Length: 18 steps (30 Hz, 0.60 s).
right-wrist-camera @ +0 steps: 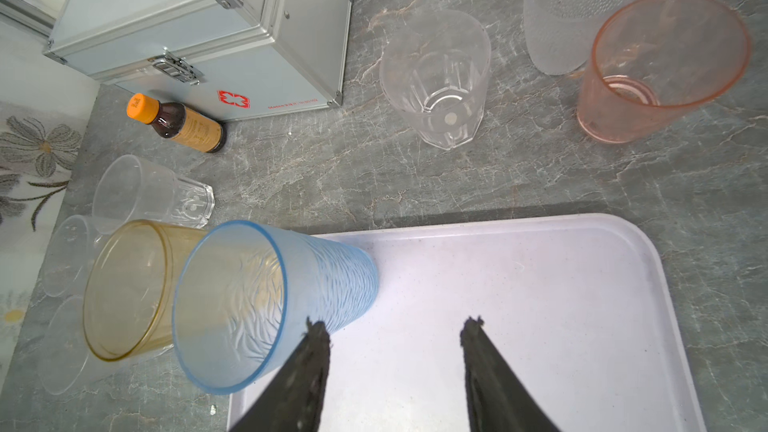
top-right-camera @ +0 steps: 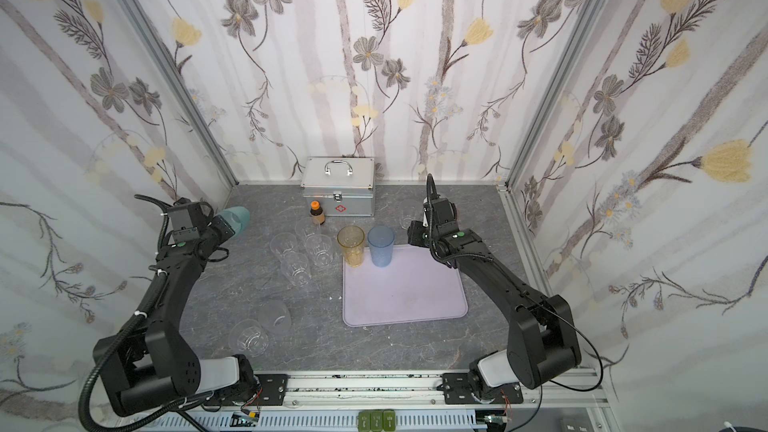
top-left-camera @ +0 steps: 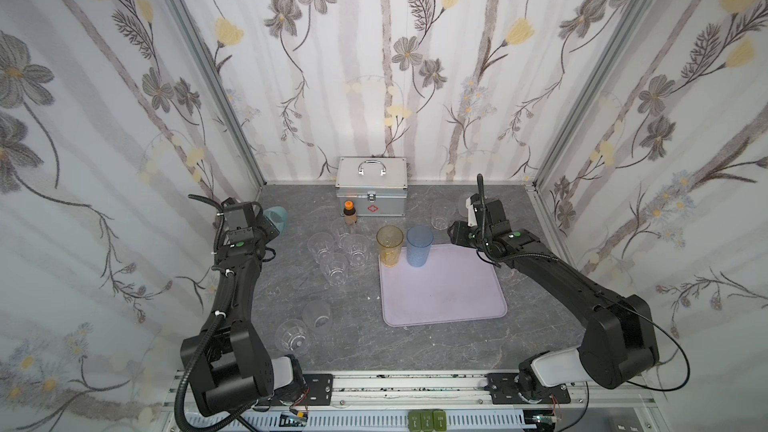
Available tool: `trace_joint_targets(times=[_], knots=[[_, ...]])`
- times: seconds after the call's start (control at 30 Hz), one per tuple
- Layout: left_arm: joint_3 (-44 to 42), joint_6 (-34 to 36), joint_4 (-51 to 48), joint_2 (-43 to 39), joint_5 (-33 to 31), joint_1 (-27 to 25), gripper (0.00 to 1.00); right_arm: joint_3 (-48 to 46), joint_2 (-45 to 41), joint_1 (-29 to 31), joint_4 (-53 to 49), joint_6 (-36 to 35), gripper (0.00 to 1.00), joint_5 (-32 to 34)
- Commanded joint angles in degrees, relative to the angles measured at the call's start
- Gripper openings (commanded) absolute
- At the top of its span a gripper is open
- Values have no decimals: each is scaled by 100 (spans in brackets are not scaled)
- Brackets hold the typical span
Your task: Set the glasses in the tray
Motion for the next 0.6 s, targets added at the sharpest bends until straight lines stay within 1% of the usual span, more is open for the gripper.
trace_joint_targets(times=[0.0,0.13,0.2,0.3,0.43,0.5,0.57], knots=[[445,-294,-205,-350,-623,-925,0,93,-113,4,-20,44,52,183],[1124,-556,-297,-71,-1088,-2445,0,160,-260,2,-200,25,52,215],[1507,-660,-293,383,-1313,-3272,0,185,-439,-6,-296,30,51,219],[2401,-682,-285,1189,-1361,-4281,0,195,-771,-7,-398,55,48,207],[3529,-674,-284,2359,-1049,-5135,0,228,-1233,-6,-404,207,48,137],[4004,-669,-279,2860,-897,-5406,0,278,-1463,-6,-392,305,50,198],[4306,-683,-284,3196,-872,-5588,0,283,-1679,-6,-367,402,53,321]])
